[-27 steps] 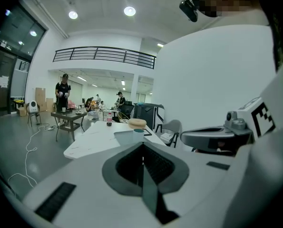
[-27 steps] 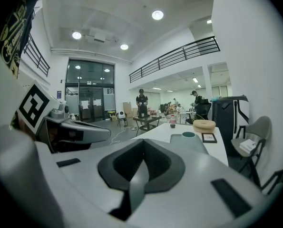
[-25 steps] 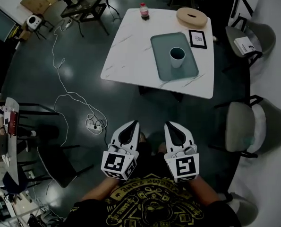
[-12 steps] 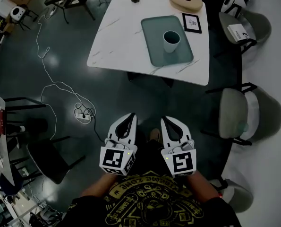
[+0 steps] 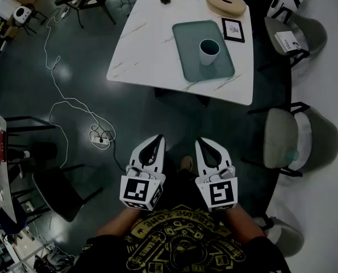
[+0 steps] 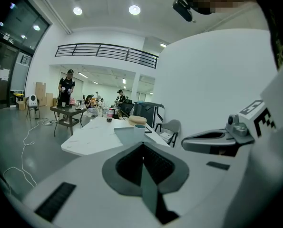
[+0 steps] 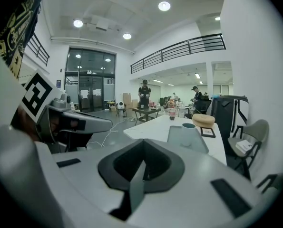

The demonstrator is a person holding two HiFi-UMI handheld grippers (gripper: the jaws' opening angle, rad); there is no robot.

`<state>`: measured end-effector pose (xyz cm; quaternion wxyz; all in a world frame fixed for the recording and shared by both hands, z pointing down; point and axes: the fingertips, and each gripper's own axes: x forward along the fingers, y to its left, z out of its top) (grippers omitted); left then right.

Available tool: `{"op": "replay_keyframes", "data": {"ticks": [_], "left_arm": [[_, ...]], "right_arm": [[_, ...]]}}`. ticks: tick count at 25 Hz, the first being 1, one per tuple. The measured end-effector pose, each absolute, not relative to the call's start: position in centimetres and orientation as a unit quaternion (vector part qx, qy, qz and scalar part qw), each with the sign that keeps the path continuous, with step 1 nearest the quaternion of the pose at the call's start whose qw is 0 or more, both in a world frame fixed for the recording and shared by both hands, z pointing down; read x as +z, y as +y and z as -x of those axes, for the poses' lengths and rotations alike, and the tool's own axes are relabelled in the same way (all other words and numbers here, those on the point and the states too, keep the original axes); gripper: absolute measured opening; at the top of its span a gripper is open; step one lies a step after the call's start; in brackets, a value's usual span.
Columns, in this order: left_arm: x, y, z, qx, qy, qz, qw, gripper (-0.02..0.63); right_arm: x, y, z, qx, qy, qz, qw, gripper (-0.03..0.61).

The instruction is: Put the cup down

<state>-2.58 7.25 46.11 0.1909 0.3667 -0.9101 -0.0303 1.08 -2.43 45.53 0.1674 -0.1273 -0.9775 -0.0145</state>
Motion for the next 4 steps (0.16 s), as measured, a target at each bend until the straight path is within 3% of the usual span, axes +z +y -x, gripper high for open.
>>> {"op": "replay_keyframes", "data": {"ticks": [4], "left_arm": [[45.83, 7.35, 2.85, -0.029, -0.909, -0.37, 0.19, 0.011]], "right_arm": [[45.26, -2.58, -0.97, -0.025, -0.978, 0.122, 0.169, 0.005]]}}
